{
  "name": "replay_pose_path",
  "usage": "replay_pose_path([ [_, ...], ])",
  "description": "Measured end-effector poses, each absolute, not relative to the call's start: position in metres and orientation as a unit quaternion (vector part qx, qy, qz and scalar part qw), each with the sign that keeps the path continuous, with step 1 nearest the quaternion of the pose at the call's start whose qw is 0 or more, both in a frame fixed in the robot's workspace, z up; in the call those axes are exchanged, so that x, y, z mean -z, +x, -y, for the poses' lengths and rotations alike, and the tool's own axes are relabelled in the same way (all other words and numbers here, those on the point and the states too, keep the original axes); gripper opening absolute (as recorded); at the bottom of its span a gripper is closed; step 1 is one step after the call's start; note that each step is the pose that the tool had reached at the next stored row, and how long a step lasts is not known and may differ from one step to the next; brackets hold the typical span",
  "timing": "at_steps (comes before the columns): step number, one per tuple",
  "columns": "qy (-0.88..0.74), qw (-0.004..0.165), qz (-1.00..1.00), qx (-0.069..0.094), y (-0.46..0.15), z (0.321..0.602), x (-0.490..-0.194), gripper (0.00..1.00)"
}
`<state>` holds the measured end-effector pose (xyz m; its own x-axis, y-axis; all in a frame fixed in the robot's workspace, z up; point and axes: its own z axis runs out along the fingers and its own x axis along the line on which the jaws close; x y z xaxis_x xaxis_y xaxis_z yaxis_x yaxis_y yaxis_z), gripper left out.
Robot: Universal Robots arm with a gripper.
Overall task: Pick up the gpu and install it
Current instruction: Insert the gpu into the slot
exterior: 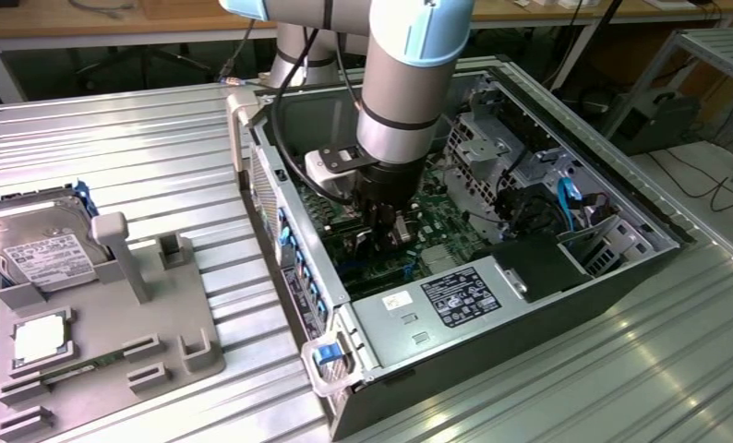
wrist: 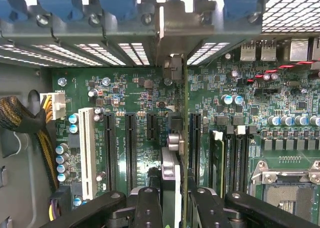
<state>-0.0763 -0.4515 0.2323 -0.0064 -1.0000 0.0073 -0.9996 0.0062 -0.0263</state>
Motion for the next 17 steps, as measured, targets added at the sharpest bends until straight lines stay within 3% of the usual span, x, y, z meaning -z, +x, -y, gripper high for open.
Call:
replay_pose_path([
  [5, -0.704, 0.008, -0.71, 0.011, -0.077, 0.451, -0.232, 0.29],
  [6, -0.705, 0.007, -0.709, 0.012, -0.076, 0.451, -0.233, 0.35],
  [17, -0.705, 0.01, -0.709, 0.015, -0.076, 0.451, -0.268, 0.35],
])
